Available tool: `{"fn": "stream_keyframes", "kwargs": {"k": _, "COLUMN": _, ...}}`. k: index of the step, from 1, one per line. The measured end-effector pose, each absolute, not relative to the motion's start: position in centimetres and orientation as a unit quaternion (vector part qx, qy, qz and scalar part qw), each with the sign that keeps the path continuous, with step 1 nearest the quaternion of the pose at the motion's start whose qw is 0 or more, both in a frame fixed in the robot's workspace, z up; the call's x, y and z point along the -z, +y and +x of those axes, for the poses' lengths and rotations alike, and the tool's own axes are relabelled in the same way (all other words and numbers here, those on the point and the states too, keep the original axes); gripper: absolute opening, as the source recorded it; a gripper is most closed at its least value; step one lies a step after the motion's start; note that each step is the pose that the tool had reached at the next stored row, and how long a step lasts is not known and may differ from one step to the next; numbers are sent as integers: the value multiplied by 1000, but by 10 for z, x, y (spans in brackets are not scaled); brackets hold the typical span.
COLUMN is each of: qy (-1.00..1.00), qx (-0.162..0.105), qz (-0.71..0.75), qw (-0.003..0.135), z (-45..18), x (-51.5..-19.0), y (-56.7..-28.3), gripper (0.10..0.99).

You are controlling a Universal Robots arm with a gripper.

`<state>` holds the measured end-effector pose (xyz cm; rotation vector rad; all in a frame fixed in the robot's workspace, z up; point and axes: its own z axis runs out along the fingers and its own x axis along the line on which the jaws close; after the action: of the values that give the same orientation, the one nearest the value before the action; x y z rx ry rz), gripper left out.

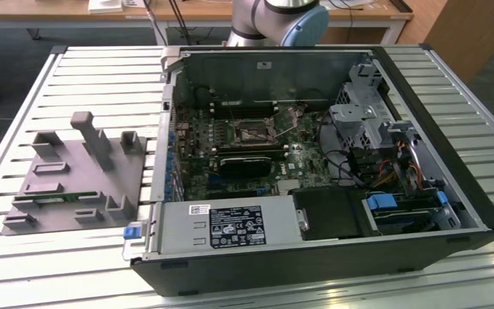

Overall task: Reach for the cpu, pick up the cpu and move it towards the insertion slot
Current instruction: 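Pick up the cpu and move it towards the insertion slot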

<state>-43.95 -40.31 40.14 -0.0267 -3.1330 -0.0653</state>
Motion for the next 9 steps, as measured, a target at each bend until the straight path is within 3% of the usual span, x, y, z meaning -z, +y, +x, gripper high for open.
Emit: {"fn": "stream_keyframes", "kwargs": {"k": 9, "qy": -1000, "qx": 21, "qz": -9, "qw": 4, "z": -432, "x": -411, "y": -403, "gripper": 525}}
